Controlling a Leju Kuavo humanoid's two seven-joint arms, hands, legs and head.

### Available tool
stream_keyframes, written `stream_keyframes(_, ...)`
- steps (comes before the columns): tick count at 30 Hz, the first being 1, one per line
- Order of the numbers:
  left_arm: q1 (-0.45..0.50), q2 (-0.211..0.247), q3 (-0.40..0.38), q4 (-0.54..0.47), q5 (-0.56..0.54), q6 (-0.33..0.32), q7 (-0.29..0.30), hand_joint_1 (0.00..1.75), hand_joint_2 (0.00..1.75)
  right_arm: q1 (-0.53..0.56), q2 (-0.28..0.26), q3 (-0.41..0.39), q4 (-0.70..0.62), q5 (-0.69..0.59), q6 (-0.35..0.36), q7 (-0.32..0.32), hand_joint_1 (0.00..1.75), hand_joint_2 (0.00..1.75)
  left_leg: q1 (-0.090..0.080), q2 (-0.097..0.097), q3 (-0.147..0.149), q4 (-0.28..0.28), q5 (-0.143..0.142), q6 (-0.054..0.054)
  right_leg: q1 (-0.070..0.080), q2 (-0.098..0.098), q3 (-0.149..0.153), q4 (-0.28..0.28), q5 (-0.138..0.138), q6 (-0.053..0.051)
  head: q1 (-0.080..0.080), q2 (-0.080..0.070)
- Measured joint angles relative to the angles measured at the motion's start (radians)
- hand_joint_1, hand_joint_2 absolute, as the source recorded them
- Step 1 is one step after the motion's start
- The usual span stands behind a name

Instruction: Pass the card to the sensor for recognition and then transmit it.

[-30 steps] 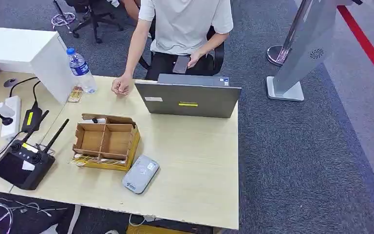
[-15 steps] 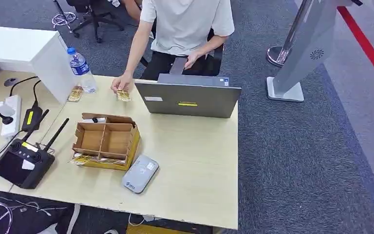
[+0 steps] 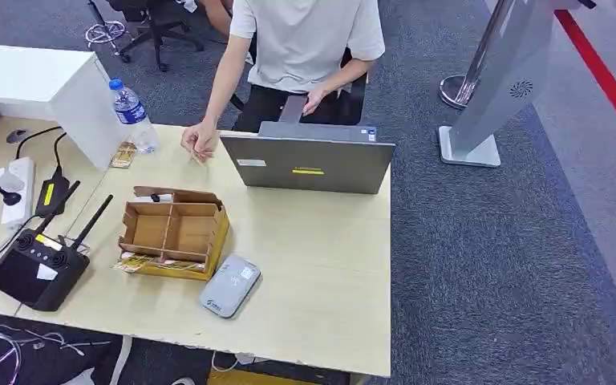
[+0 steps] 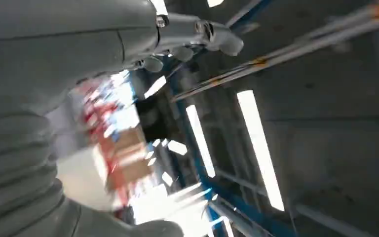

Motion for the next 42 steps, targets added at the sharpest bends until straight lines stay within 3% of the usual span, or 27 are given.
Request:
stream_keyframes(2,-0.01,0.093,-0.095,0.027,-0.209,0.088,0.091,0.0,1.75,-0.002,0.0,0.001,0.001,0.009,0.002,0.002,0.0,1.75,0.0,-0.001,0.001,0.0,0.001,-0.001,0.0,-0.001,-0.001,0.001,0.0,-0.001,0.001,0.0)
stream_keyframes(4,-0.036,0.177,-0.162,0.092,-0.415,0.101,0.211,0.0,1.75,-0.004,0.0,0.003,0.003,0.014,0.005,0.007,0.0,1.75,0.0,0.0,0.0,-0.001,0.002,-0.003,0.0,0.0,-0.003,0.001,0.001,-0.003,0.0,0.0)
stream_keyframes(6,-0.094,0.297,-0.241,0.203,-0.602,0.087,0.337,0.0,1.75,-0.005,0.0,0.008,0.004,0.024,0.008,0.013,0.0,1.75,0.001,0.0,-0.001,-0.001,0.003,-0.005,0.001,0.0,-0.005,0.002,0.002,-0.004,0.0,0.0)
stream_keyframes(10,-0.234,0.445,-0.404,0.399,-0.757,0.058,0.448,0.0,1.75,-0.009,0.0,0.017,0.004,0.027,0.008,0.026,0.0,1.75,0.001,0.0,-0.002,-0.001,0.005,-0.006,0.0,0.0,-0.004,0.003,0.004,-0.006,0.001,0.0)
stream_keyframes(15,-0.336,0.526,-0.544,0.531,-0.798,0.035,0.496,0.0,1.75,-0.01,0.0,0.022,0.005,0.028,0.006,0.034,0.0,1.75,0.0,0.004,-0.002,0.0,0.005,-0.006,0.0,0.004,-0.006,0.003,0.006,-0.007,0.0,0.0)
stream_keyframes(24,-0.428,0.568,-0.659,0.632,-0.833,-0.002,0.528,0.0,1.75,-0.01,0.001,0.025,0.005,0.028,0.004,0.043,0.0,1.75,0.0,0.004,-0.003,0.0,0.005,-0.006,0.0,0.004,-0.007,0.003,0.006,-0.006,0.001,0.0)
stream_keyframes(30,-0.512,0.569,-0.774,0.737,-0.957,-0.048,0.551,0.0,1.75,-0.011,0.001,0.026,0.005,0.044,0.002,0.055,0.0,1.75,0.0,0.003,-0.004,0.0,0.006,-0.006,0.0,0.003,-0.008,0.003,0.006,-0.006,0.0,0.0)
stream_keyframes(36,-0.56,0.527,-0.919,0.843,-1.035,-0.049,0.589,0.0,1.75,-0.012,0.003,0.031,0.005,0.047,0.002,0.06,0.0,1.75,0.0,0.003,-0.004,0.0,0.006,-0.007,0.0,0.004,-0.008,0.003,0.008,-0.006,0.0,0.0)
stream_keyframes(42,-0.573,0.484,-0.986,0.896,-1.049,-0.047,0.602,0.0,1.75,-0.013,0.003,0.036,0.006,0.048,0.002,0.063,0.0,1.75,0.0,0.004,-0.004,0.0,0.006,-0.007,0.0,0.005,-0.009,0.003,0.008,-0.006,0.0,0.0)
